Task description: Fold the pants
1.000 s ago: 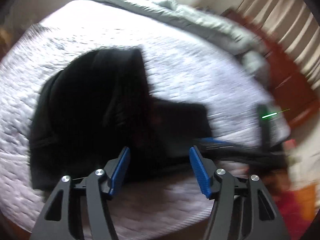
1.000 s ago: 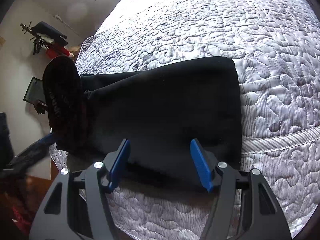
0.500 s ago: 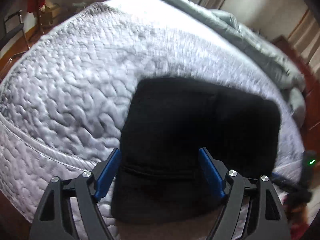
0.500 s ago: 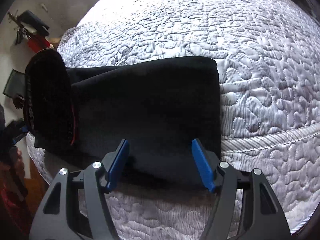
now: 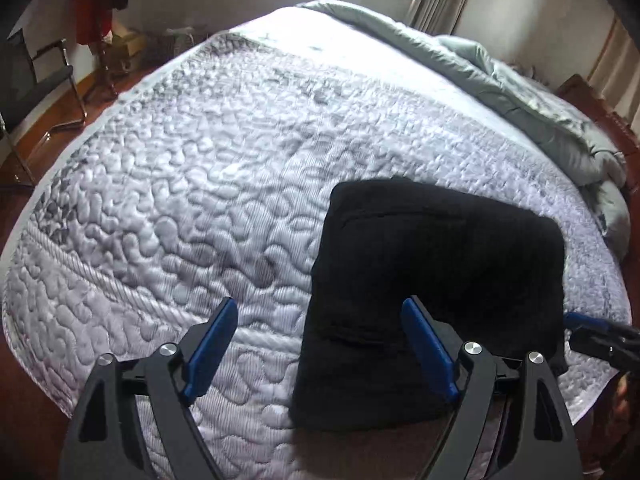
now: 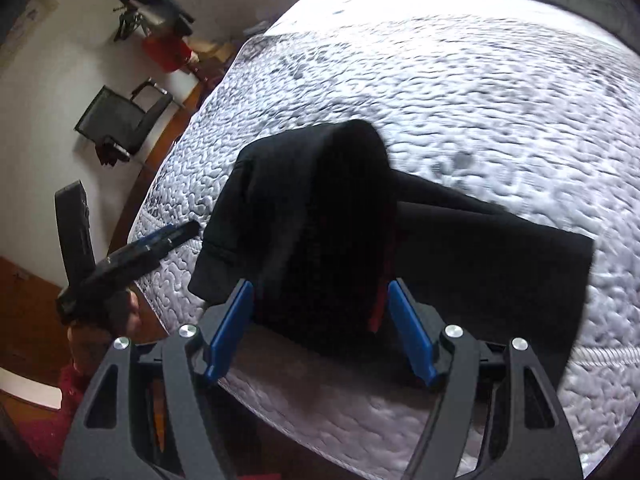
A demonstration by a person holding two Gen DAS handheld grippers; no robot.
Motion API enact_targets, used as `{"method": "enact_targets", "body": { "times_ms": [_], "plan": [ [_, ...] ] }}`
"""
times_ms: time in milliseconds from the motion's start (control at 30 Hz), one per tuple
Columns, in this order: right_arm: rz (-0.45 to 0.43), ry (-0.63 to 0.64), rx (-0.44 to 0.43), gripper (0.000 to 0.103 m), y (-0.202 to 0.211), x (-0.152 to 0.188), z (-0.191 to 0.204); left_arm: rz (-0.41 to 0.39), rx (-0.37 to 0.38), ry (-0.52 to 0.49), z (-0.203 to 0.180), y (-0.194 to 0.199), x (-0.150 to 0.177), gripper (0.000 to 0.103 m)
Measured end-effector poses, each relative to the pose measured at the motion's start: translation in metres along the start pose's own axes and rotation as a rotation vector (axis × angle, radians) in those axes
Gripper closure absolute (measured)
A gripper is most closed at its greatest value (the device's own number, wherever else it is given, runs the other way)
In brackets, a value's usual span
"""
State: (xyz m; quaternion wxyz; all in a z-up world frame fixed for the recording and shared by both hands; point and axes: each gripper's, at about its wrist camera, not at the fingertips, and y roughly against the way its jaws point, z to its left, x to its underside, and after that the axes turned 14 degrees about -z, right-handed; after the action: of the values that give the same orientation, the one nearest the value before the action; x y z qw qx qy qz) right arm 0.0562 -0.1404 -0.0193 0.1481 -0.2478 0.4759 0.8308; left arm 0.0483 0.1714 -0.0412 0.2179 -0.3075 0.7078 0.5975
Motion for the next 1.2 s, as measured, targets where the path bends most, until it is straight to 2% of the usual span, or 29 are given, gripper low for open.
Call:
{"method": "enact_targets", "body": {
  "times_ms": [67,100,133,167,200,233,333,400,500,600,667,767,867,900,933,1000,1100,1200],
  "plan": [
    [0.022,-0.001,0.009,0.035,-0.015,-0.004,0.003,0.037,-0.002,-0.009,0.000,-0.007,0.004,0.019],
    [0.038,-0.013,-0.003,0.044,-0.023,-0.005,0.003,0.057,-0.007,-0.020,-0.001,-0.011,0.007,0.018],
    [0.056,-0.028,-0.022,0.059,-0.029,-0.005,0.002,0.072,-0.011,-0.032,-0.002,-0.014,0.009,0.018],
    [0.084,-0.045,-0.031,0.063,-0.038,-0.003,0.001,0.077,-0.010,-0.035,-0.002,-0.016,0.011,0.018],
    [0.090,-0.044,-0.015,0.078,-0.041,-0.001,0.001,0.080,-0.006,-0.033,-0.002,-0.018,0.011,0.017],
    [0.094,-0.033,-0.007,0.088,-0.043,0.000,0.002,0.087,0.002,-0.030,-0.002,-0.019,0.011,0.016],
    [0.073,-0.047,-0.059,0.092,-0.031,-0.002,0.002,0.088,0.010,-0.025,0.000,-0.018,0.006,0.016],
    [0.028,-0.038,-0.084,0.093,-0.013,-0.007,0.003,0.063,0.012,-0.023,0.001,-0.011,0.002,0.016],
    [0.002,-0.055,-0.053,0.093,0.008,-0.008,-0.006,0.055,0.017,-0.040,-0.002,-0.008,0.001,0.015],
    [0.078,-0.069,0.025,0.101,-0.008,0.006,-0.025,0.080,-0.010,-0.085,-0.010,-0.020,0.009,0.012],
    [0.129,-0.101,0.044,0.100,-0.026,0.020,-0.039,0.109,-0.022,-0.107,-0.014,-0.033,0.017,0.011],
    [0.106,-0.108,0.034,0.097,-0.029,0.025,-0.040,0.103,-0.025,-0.087,-0.012,-0.035,0.020,0.009],
    [0.088,-0.081,0.032,0.078,-0.013,0.018,-0.033,0.106,-0.020,-0.077,-0.008,-0.027,0.016,0.010],
    [0.067,-0.072,0.045,0.056,-0.002,0.014,-0.031,0.104,-0.020,-0.079,-0.008,-0.023,0.014,0.010],
    [0.051,-0.069,0.050,0.039,0.002,0.010,-0.032,0.098,-0.018,-0.082,-0.007,-0.019,0.013,0.010],
    [0.032,-0.059,0.061,0.034,0.012,0.007,-0.031,0.096,0.000,-0.090,-0.007,-0.009,0.011,0.010],
    [0.056,-0.065,0.079,0.026,0.006,0.005,-0.036,0.118,0.019,-0.081,-0.005,-0.003,0.011,0.010],
    [0.093,-0.097,0.072,0.026,-0.010,0.008,-0.042,0.127,0.024,-0.066,-0.001,0.000,0.012,0.010]
  ]
}}
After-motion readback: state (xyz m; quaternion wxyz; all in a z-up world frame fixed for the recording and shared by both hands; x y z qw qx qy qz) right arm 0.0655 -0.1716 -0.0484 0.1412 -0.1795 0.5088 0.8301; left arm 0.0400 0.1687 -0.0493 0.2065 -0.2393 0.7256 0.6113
